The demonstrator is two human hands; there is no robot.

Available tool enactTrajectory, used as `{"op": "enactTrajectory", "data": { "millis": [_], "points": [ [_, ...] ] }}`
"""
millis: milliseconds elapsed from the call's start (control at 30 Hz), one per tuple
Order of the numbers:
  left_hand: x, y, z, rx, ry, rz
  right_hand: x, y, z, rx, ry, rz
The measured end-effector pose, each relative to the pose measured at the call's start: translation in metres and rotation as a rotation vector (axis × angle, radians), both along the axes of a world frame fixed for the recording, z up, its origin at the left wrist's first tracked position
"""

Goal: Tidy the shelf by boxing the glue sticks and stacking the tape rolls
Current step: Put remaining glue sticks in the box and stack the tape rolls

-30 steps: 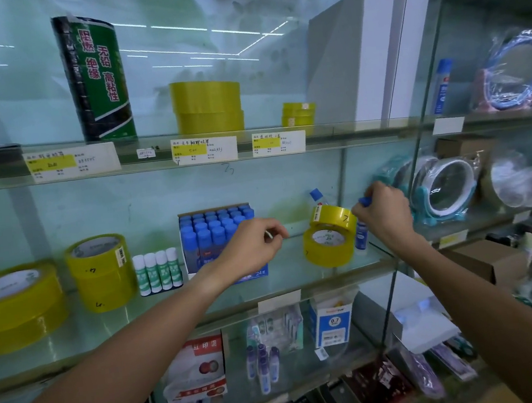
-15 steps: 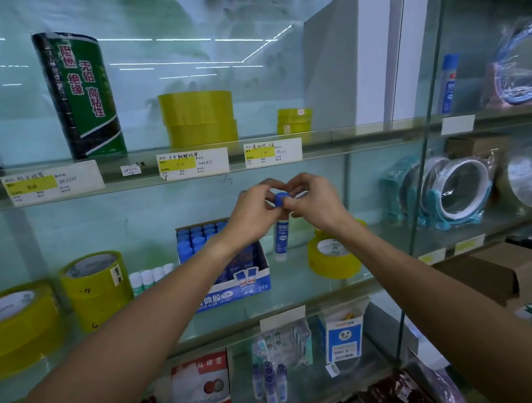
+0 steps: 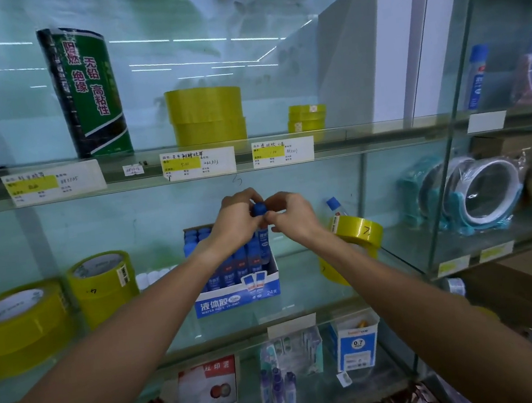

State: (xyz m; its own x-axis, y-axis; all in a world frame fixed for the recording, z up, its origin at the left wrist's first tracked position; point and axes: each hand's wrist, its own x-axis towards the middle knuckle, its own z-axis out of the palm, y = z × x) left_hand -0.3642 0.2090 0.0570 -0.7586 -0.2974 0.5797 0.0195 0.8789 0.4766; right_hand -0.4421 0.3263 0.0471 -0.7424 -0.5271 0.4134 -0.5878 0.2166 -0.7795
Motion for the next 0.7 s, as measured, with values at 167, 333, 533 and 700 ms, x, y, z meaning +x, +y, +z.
{"op": "enactTrajectory", "data": {
  "millis": [167,333,533,700],
  "points": [
    [-0.003,0.001,-0.006,-0.112,-0.096,0.097,-0.003,0.0,-0.007,0.075,-0.036,0.038],
    [-0.008,0.003,-0.01,-0.154,-0.181,0.206,-0.006,0.007,-0.013,0.198,-0.037,0.105],
    [-0.012,0.009,-0.02,-0.184,-0.301,0.279,-0.026,0.025,-0.009,0.267,0.165,-0.061],
    [-0.007,0.014,-0.024,-0.221,-0.246,0.259,-0.079,0.053,-0.001,0.239,0.186,-0.399]
  ]
}}
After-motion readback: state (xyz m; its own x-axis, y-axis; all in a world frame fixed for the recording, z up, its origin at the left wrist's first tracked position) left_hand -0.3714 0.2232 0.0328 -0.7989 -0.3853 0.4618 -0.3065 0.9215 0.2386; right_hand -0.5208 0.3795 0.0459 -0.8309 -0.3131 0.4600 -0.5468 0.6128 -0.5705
